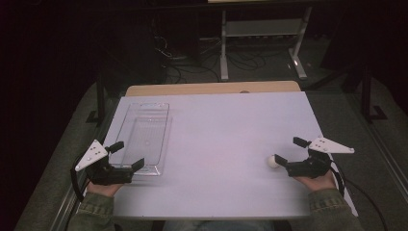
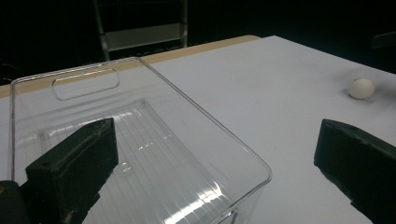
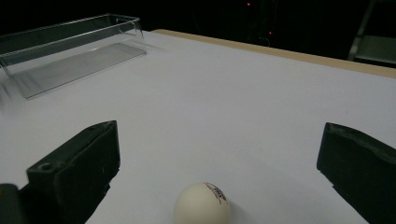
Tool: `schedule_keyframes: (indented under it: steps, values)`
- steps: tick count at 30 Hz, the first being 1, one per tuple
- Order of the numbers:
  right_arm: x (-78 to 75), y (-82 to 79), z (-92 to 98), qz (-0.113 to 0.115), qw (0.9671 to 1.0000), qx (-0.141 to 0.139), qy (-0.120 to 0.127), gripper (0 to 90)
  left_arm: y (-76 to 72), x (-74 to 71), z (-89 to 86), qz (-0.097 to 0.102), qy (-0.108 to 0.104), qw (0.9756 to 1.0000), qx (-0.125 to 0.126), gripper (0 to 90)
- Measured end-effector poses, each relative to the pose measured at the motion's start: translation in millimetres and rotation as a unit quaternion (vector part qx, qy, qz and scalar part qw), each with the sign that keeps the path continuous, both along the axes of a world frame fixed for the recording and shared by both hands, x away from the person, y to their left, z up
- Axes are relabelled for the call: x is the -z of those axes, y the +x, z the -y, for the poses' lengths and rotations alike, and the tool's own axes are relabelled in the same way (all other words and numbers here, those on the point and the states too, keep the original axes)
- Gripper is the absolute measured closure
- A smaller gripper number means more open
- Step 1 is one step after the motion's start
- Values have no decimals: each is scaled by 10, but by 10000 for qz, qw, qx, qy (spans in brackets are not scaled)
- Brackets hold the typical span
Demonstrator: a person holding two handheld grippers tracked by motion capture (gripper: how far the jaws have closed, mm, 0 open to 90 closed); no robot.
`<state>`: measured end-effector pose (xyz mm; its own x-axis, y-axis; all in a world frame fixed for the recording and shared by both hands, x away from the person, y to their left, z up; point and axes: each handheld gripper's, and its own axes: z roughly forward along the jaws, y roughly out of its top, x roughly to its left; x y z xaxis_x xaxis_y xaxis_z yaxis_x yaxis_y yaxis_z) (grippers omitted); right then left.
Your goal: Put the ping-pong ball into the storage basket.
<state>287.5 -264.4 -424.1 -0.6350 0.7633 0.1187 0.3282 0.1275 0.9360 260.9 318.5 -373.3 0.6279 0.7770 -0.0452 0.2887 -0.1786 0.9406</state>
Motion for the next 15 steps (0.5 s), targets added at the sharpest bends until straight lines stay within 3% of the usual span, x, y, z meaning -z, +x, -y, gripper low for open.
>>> schedule_keyframes:
  steps: [15]
  values:
    - [7, 2, -11, -27, 10000, -34, -29, 0, 127, -157, 244, -95, 459, 9984, 327, 0]
